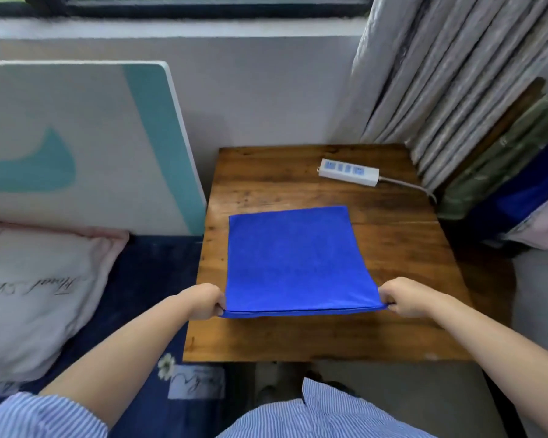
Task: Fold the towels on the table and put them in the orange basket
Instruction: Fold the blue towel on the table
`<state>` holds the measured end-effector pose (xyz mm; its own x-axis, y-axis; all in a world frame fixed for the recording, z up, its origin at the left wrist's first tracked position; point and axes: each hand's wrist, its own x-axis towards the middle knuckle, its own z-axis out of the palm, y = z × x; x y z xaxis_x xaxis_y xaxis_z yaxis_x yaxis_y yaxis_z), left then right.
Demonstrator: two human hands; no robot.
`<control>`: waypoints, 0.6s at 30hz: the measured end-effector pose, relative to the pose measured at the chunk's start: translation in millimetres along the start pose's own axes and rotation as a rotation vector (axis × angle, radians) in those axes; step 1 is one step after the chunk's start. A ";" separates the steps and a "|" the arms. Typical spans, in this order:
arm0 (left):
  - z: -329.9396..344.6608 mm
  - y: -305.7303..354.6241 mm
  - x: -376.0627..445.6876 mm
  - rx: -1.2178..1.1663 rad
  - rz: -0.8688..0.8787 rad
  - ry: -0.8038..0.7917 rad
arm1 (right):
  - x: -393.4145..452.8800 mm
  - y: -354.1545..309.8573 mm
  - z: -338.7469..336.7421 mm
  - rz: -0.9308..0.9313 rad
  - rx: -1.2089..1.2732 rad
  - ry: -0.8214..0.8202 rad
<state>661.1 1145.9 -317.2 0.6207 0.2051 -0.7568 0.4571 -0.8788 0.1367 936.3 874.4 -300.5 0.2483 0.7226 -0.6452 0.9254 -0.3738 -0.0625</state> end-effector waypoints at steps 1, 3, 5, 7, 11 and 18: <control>7.9 0.8 0.7 0.001 -0.008 -0.033 | -2.0 -3.1 6.7 0.004 0.013 -0.034; 18.9 4.4 -1.1 0.040 -0.024 -0.093 | -3.1 -8.4 15.0 0.023 0.032 -0.103; 27.5 7.0 -0.6 0.066 -0.012 -0.148 | -2.8 -14.0 18.4 0.016 0.029 -0.152; 32.9 5.2 1.2 0.062 0.003 -0.186 | 1.3 -18.1 19.5 0.016 0.053 -0.196; 25.5 -3.3 7.5 0.060 -0.022 -0.132 | 15.3 -13.6 10.2 0.037 0.096 -0.176; -32.2 -24.3 49.5 -0.095 -0.200 0.269 | 59.3 10.7 -40.0 0.149 0.087 0.031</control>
<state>701.3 1191.3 -337.4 0.6530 0.4863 -0.5807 0.6360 -0.7683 0.0717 972.3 936.5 -309.0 0.3904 0.6724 -0.6289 0.8499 -0.5258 -0.0345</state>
